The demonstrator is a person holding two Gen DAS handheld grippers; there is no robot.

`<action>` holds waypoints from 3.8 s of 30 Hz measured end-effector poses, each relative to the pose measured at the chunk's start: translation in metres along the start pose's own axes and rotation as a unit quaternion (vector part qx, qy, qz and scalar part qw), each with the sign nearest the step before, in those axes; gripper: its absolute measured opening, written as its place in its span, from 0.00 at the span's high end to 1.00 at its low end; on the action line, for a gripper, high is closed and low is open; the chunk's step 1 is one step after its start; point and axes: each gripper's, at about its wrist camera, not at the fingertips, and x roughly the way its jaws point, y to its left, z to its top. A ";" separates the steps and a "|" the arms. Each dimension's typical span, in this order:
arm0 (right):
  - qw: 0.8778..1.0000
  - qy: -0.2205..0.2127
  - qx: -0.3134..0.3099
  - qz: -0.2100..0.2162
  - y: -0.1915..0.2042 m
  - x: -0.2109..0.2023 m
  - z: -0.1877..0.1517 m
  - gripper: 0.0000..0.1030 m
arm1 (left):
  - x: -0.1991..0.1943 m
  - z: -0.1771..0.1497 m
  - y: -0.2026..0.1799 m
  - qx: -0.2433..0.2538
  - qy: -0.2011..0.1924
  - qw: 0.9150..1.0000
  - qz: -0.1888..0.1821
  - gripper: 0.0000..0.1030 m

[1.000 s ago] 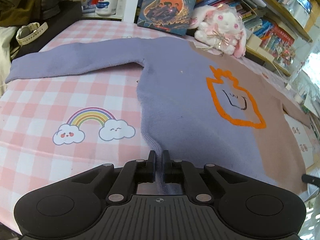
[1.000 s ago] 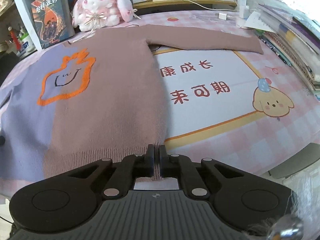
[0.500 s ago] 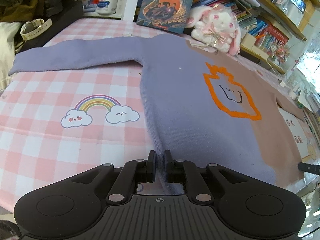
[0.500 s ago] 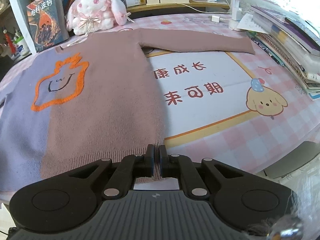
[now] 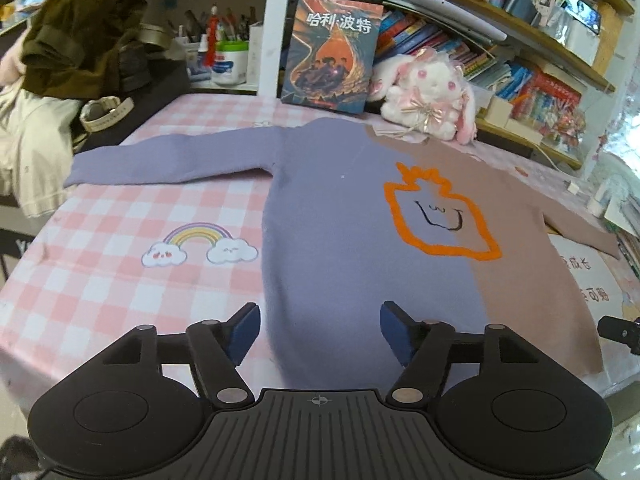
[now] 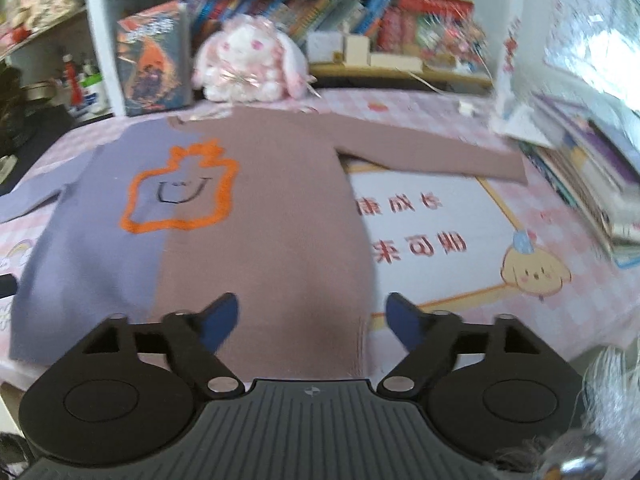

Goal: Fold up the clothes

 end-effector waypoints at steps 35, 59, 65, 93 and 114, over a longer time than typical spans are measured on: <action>1.000 -0.024 0.001 -0.011 0.008 -0.030 -0.037 0.09 | -0.033 -0.031 -0.012 0.068 -0.022 0.997 0.011 0.17; 0.995 -0.004 0.030 -0.100 0.157 0.006 -0.006 0.05 | 0.061 0.068 0.190 -0.043 -0.045 0.998 0.030 0.21; 0.992 -0.005 0.027 -0.124 0.161 0.007 0.000 0.05 | 0.087 0.089 0.251 -0.136 -0.051 0.985 0.093 0.32; 0.989 0.021 0.023 -0.147 0.141 0.021 0.012 0.05 | 0.139 0.102 0.325 -0.396 -0.076 0.915 0.016 0.98; 0.999 0.028 -0.017 -0.020 0.054 0.068 0.038 0.05 | 0.093 0.188 0.039 -0.123 -0.169 0.971 -0.120 0.98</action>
